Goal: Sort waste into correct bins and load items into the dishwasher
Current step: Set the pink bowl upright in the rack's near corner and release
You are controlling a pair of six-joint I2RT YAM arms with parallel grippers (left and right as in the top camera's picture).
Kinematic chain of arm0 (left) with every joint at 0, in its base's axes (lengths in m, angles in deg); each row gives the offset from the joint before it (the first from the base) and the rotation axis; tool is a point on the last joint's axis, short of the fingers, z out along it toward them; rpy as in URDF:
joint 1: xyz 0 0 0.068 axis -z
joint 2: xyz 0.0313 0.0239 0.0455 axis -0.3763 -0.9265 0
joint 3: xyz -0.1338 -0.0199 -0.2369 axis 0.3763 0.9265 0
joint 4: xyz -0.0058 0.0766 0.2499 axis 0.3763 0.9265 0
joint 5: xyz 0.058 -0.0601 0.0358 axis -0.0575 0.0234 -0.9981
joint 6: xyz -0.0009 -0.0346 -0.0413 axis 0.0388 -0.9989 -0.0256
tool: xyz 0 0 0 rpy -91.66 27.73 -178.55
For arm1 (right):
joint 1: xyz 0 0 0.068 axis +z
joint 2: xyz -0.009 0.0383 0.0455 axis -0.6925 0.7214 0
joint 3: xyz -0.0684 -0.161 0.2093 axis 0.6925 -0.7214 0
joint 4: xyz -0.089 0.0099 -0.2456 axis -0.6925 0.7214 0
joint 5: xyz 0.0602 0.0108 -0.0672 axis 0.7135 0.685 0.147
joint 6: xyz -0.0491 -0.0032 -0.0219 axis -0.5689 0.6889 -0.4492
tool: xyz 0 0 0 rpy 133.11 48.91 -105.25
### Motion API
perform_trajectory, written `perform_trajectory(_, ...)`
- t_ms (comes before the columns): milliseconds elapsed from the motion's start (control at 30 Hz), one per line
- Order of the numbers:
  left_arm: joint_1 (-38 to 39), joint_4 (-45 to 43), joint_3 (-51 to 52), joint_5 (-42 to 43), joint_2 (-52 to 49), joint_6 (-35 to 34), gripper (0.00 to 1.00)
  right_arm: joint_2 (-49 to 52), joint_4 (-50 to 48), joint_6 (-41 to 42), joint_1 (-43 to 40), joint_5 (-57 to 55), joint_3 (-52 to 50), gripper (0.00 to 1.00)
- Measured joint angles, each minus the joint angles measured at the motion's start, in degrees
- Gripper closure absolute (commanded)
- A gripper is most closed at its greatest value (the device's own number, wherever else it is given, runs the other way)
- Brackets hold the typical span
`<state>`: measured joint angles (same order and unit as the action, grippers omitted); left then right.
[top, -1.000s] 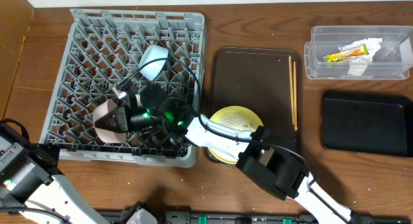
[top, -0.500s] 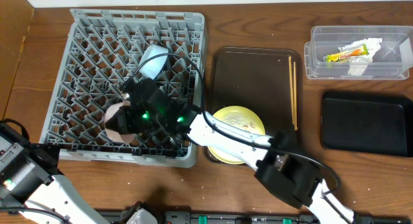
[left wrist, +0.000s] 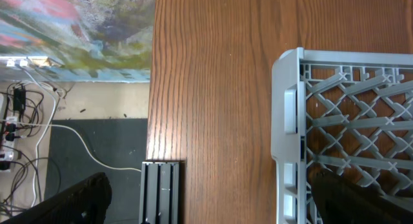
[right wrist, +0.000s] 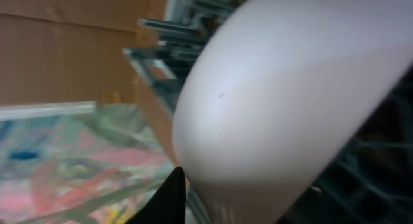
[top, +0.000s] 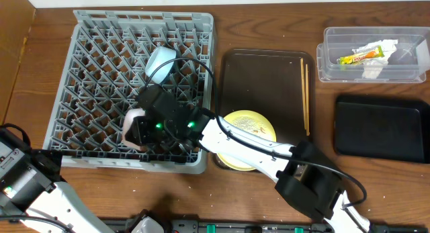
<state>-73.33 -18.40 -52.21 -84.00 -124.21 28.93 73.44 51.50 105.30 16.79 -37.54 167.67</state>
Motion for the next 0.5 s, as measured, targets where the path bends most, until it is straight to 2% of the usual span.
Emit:
perform_trajectory(233, 0.0, 0.0, 0.0, 0.0, 0.0, -0.1, 0.0, -1.2, 6.1, -1.6, -2.5, -4.7, -1.1, 0.64)
perform_trajectory(500, 0.0, 0.0, 0.0, 0.0, 0.0, -0.1, 0.0, -9.6, 8.9, -5.3, -3.6, -9.0, -1.2, 0.65)
